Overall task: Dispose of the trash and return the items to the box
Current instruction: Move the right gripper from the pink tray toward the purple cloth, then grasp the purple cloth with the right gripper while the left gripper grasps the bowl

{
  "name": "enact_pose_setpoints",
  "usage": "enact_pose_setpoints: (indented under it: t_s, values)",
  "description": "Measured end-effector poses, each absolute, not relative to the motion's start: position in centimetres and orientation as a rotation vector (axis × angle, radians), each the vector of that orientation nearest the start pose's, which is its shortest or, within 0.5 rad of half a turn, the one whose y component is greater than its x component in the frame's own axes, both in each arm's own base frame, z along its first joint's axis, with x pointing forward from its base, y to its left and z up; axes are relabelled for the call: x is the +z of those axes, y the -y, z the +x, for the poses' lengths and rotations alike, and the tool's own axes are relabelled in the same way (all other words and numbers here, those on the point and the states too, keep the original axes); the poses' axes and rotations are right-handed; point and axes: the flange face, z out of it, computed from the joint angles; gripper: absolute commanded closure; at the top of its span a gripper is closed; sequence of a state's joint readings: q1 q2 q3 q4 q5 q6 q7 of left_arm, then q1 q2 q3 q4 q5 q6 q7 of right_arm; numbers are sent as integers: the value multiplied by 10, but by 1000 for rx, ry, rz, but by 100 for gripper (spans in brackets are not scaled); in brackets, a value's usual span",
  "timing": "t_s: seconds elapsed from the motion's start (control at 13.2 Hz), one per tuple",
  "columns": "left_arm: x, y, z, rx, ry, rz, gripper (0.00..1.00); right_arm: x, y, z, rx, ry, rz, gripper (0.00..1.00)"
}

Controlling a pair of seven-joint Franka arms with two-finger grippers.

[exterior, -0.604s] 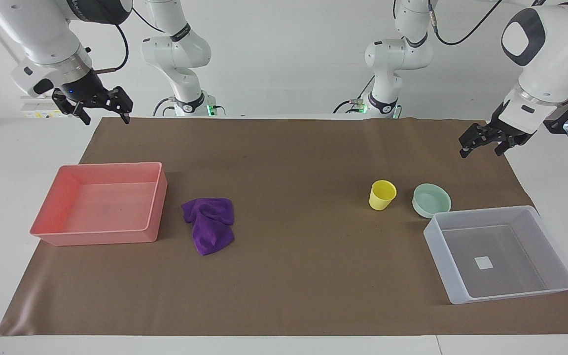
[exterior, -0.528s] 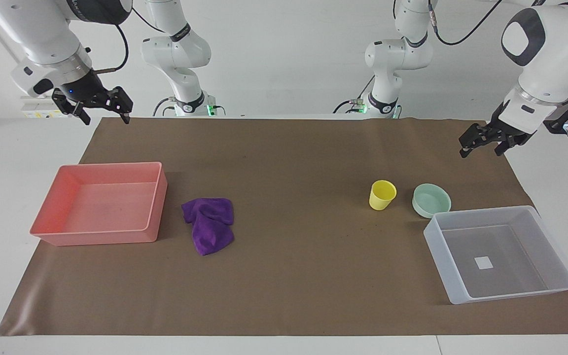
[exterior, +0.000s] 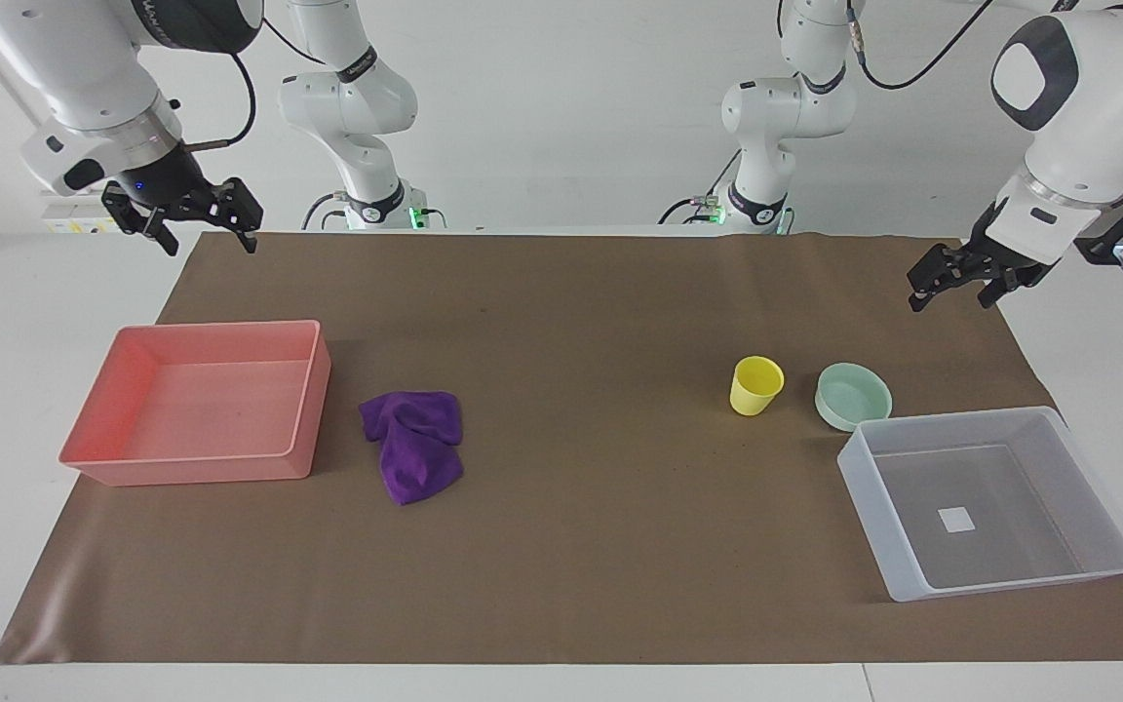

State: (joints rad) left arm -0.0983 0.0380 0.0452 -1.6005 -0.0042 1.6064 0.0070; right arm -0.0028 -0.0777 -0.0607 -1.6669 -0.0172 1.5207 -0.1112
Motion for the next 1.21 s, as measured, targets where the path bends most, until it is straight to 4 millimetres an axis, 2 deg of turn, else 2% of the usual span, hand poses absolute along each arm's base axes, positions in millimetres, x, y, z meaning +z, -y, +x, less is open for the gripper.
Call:
enact_pose_setpoints:
  t_s: [0.15, 0.3, 0.6, 0.83, 0.91, 0.98, 1.21]
  values:
    - [592, 31, 567, 50, -94, -3142, 0, 603, 15, 534, 101, 127, -3123, 0]
    - [592, 31, 567, 50, -94, -3142, 0, 576, -16, 552, 63, 194, -3113, 0]
    - [592, 31, 567, 50, -94, -3142, 0, 499, -76, 580, 40, 274, -3114, 0]
    - [588, 30, 567, 41, -92, -3142, 0, 443, -100, 602, 0, 312, -3116, 0]
    - [578, 28, 568, 8, -83, -3143, 0, 428, -102, 607, -2, 315, -3117, 0]
    - [559, 22, 566, -27, -68, -3145, 0, 415, -104, 611, -2, 319, -3118, 0]
    - [475, -14, 540, -45, 33, -3148, 0, 380, -120, 613, -8, 355, -3117, 0]
